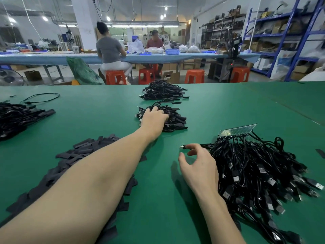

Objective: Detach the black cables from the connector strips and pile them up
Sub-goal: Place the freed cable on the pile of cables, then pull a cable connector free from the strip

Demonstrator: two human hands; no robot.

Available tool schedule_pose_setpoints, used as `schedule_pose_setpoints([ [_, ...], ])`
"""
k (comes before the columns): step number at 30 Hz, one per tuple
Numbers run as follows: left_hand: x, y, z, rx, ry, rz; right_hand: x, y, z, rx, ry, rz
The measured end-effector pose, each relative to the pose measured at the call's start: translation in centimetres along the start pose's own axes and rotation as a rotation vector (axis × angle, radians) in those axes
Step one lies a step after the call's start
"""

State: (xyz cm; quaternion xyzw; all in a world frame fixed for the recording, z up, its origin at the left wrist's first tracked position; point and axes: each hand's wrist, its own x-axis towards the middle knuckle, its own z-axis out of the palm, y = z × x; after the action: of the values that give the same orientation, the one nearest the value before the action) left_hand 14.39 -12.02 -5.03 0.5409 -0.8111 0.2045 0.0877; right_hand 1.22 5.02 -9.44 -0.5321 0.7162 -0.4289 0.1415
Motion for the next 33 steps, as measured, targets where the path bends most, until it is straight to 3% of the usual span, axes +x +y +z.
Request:
schedule_pose_setpoints([
  [8, -1.2, -0.4, 1.1, -0.092, -0.022, -0.02, 0.1, 0.1, 0.2, -0.006, -0.009, -0.006],
  [14, -3.1, -0.5, 1.9, -0.126, 0.067, 0.008, 0.1, 0.4, 0.2, -0.077, -0.031, -0.033],
  [24, -5.1, 0.3, 0.1, -0.213, -0.045, 0.086, 0.5, -0.1, -0.3, -0.228, -0.154, -0.052],
  [28, -4.3, 3.6, -2.6, -0.455, -0.044, 0.065, -0.2, -0.1, -0.3, -0.258, -0.129, -0.057],
  [33, -1.5, 11.1, -7.7, -0.847, -0.118, -0.084, -0.7, -0.4, -1.1, -0.23, -0.069, -0.044],
])
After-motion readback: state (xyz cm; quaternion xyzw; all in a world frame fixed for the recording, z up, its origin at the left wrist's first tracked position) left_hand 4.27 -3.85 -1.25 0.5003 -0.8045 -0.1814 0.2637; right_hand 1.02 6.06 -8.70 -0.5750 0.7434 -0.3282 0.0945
